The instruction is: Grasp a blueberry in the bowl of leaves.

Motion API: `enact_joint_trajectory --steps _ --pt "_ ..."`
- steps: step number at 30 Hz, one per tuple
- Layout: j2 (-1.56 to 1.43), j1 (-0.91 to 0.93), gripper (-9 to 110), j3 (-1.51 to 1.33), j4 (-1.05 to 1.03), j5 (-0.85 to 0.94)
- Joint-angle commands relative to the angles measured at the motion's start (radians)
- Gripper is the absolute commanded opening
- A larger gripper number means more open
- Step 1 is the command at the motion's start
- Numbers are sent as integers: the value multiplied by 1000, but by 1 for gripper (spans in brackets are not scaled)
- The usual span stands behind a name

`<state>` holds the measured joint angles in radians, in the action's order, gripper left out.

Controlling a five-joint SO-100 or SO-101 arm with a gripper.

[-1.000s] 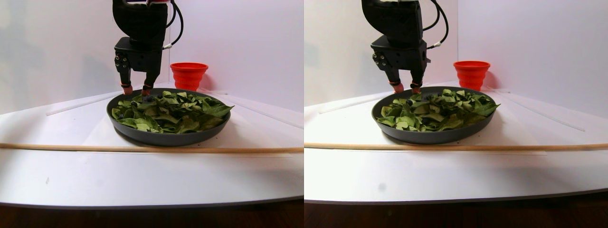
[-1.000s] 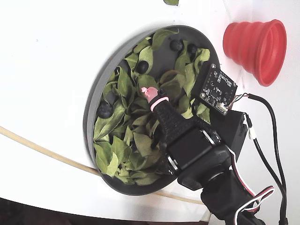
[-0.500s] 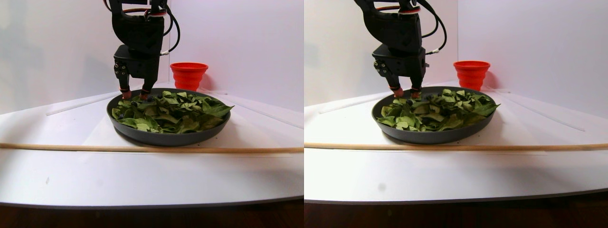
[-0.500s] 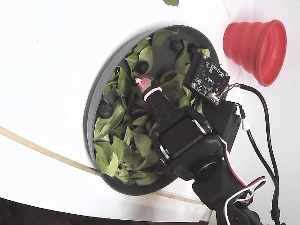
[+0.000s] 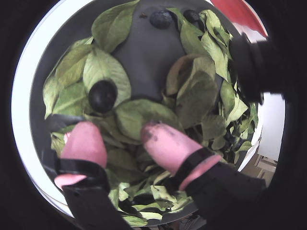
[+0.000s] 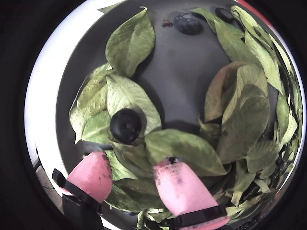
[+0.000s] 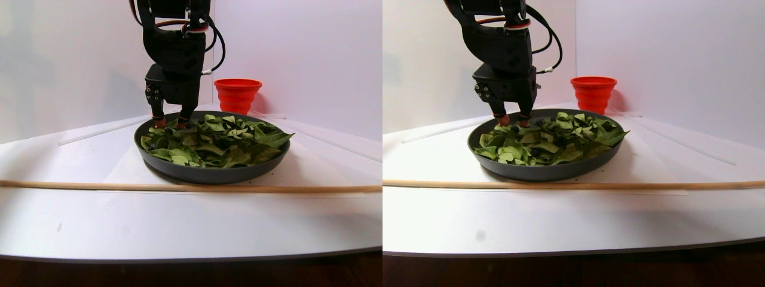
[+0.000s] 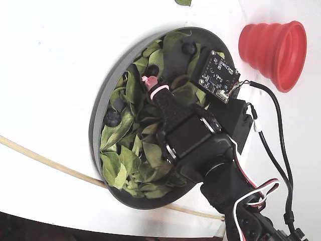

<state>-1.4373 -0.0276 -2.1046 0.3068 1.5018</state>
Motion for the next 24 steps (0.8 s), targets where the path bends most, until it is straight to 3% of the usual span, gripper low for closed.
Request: enact_joint_trajectory --steps 1,24 --pt "-14 -12 17 64 18 3" --pt "74 -29 17 146 63 -9"
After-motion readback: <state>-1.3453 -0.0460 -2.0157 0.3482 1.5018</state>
